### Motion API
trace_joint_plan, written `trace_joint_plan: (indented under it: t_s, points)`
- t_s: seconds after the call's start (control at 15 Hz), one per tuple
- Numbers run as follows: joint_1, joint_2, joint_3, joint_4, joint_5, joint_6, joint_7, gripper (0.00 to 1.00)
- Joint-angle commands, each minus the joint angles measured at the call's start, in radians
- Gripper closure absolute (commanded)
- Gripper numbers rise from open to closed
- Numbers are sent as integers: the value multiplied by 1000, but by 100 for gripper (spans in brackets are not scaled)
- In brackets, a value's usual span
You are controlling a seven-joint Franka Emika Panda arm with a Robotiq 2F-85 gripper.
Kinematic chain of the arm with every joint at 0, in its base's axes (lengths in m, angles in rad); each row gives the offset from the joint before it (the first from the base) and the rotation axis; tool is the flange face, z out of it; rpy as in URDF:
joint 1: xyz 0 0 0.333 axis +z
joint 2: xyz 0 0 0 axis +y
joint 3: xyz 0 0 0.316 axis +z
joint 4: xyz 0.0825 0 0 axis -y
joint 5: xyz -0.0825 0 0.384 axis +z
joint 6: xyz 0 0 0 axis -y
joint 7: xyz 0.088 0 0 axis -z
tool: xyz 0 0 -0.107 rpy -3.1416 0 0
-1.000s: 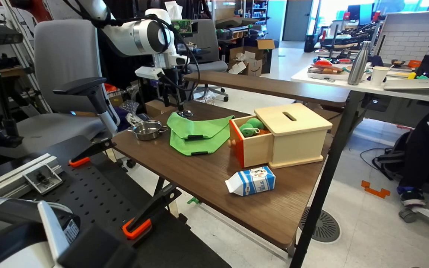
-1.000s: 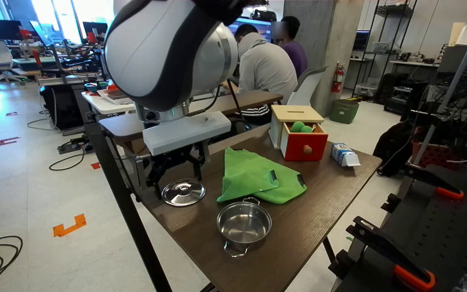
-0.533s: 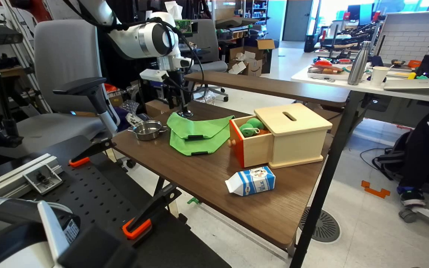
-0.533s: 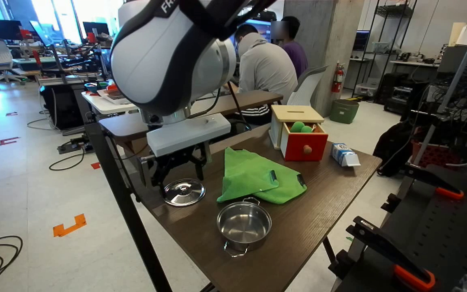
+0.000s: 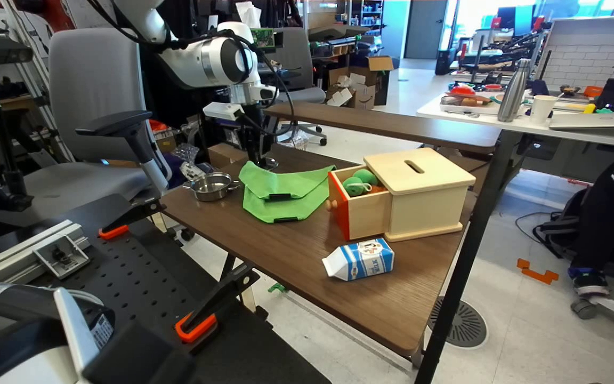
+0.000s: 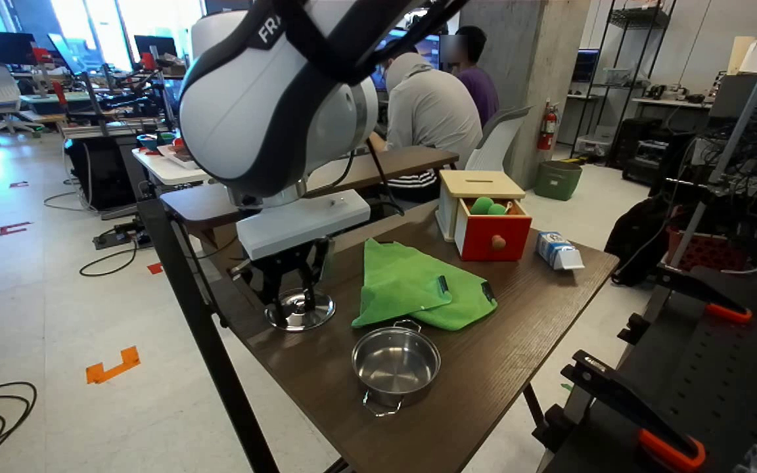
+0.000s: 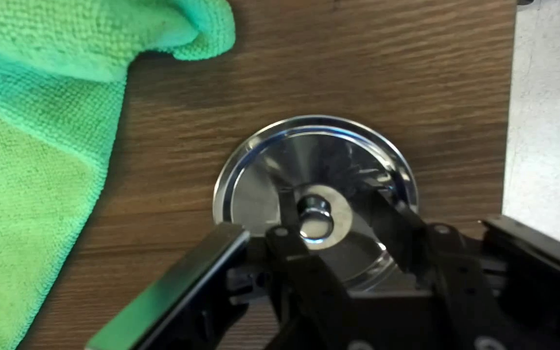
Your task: Cover the small silver pot with a lid
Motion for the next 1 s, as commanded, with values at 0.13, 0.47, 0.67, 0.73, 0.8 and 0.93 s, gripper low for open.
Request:
trace_joint_plan:
  t_s: [0.13,0.47,0.67,0.73,0.8,0.93]
  points:
    - [0,40,-7,75,10,-60,-13,98]
    - [2,5,-5,43,4,-51,-23,95]
    - [5,-55,3,-22,-13,-31,-41,95]
    - [8,-77,4,-44,-15,-24,-51,95]
    - [11,-98,5,-65,-18,-16,-62,95]
    - [17,-161,11,-132,-20,3,-88,95]
